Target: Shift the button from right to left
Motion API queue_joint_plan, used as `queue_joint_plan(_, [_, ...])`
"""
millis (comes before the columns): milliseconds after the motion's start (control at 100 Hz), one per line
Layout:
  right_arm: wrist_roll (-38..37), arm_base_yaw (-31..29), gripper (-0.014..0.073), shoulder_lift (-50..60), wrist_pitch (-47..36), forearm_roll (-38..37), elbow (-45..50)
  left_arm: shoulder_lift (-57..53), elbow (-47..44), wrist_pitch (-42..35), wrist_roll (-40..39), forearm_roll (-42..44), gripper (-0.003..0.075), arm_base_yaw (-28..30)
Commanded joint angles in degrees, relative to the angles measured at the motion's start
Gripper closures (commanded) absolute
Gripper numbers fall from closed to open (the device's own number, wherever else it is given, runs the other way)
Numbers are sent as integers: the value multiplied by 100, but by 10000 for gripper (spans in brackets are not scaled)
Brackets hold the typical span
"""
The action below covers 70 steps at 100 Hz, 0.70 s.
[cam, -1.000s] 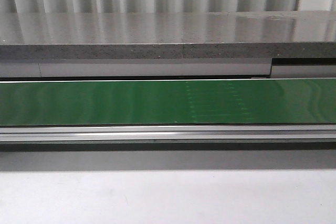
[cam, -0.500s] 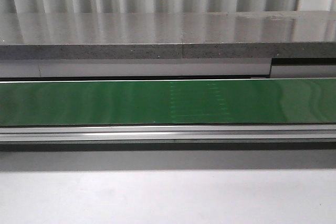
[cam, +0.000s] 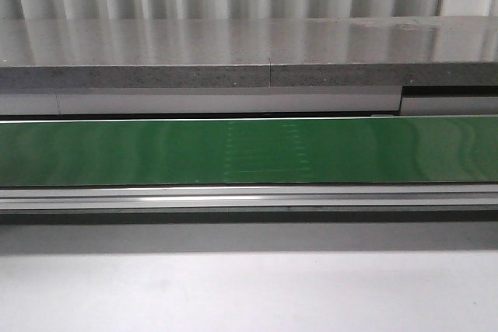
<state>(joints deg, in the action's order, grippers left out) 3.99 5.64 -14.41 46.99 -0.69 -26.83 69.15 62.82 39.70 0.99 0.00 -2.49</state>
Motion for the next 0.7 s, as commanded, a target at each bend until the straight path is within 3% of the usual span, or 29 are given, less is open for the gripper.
queue_joint_plan(0, [56, -8, 660, -51, -352, -5, -153, -514, -244, -682, -25, -116, 740, -41])
queue_joint_plan(270, [56, -8, 660, -51, -352, -5, -153, -1680, -1465, -1211, -25, -116, 740, -41])
queue_joint_plan(690, [56, -8, 660, -51, -352, -5, -153, -3408, -2818, -1234, -25, -116, 740, -31])
